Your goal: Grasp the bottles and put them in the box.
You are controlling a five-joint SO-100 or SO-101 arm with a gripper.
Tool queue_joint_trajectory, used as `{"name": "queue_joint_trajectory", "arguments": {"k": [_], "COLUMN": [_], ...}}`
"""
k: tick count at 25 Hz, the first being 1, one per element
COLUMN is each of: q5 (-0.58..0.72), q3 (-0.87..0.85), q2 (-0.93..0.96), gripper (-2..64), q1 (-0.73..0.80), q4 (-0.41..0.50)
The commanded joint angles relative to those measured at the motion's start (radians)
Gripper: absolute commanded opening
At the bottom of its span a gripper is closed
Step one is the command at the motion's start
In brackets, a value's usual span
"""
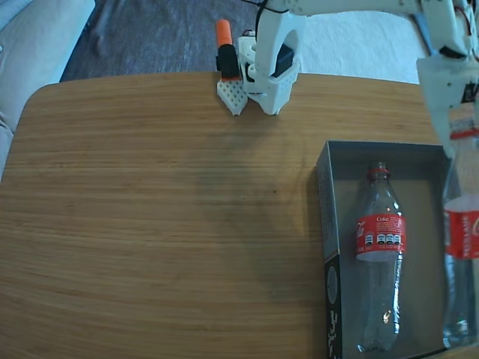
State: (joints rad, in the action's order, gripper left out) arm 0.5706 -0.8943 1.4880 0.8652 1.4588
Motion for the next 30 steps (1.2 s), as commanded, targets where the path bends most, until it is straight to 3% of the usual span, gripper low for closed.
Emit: {"name": "queue_joint_trajectory", "arguments": {"k": [1,30], "q5": [-0.026,-0.049], "q3": [-0.017,-0.135], "q2": [0.061,0.046], "gripper": [-0.3,-0.3], "q1": [0.026,0.018], "q4": [-0.018,-0.02]}}
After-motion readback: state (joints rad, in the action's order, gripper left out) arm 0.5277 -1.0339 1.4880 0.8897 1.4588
